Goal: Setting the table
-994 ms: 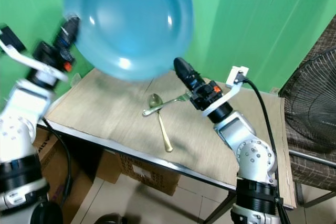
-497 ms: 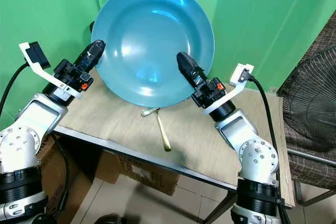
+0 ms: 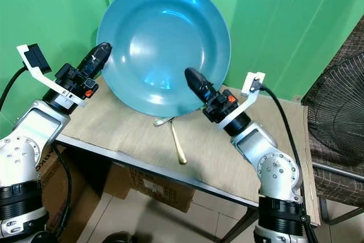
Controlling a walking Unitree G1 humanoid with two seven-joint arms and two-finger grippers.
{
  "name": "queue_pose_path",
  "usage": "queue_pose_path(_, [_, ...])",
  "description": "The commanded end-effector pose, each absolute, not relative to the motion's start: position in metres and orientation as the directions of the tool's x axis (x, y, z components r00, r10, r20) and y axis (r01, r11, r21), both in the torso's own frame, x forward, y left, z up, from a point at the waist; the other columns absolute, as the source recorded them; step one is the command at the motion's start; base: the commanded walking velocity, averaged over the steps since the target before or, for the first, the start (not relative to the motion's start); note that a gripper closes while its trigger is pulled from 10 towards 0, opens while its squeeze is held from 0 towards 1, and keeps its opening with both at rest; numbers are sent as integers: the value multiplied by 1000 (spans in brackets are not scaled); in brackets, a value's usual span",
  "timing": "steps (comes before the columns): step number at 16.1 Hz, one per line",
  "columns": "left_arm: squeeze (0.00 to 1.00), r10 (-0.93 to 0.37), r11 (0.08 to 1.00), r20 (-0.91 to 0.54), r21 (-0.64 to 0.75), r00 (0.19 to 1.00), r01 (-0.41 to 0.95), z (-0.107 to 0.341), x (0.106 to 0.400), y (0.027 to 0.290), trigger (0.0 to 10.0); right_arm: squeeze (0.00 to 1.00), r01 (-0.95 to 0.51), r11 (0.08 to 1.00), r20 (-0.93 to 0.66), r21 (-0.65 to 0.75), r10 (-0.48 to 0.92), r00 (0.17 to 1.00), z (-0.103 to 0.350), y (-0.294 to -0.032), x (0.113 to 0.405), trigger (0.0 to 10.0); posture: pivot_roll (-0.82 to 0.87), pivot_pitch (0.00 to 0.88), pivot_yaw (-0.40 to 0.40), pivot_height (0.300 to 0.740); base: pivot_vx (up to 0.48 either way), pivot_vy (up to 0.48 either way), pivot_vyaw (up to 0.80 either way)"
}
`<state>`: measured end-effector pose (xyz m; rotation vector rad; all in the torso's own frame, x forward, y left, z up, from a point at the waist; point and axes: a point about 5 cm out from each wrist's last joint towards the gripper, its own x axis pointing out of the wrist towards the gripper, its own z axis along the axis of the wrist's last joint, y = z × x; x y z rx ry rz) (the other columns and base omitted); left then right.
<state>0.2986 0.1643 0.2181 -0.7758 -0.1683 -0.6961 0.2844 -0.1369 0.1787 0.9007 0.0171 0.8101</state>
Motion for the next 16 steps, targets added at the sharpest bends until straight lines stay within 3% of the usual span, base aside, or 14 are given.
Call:
queue_pose_path(1, [0,-532,508,396,-559,749,656,223,300,160,0,0,-632,352,310,690,646,698,182,-135,283,0,85,0,-14,740,0,0,0])
queue_pose_path(16, [0,-590,565,354,-460,725,685,219,302,154,0,0,-594,384,256,707,643,721,173,-133,286,0,81,0,-12,740,0,0,0])
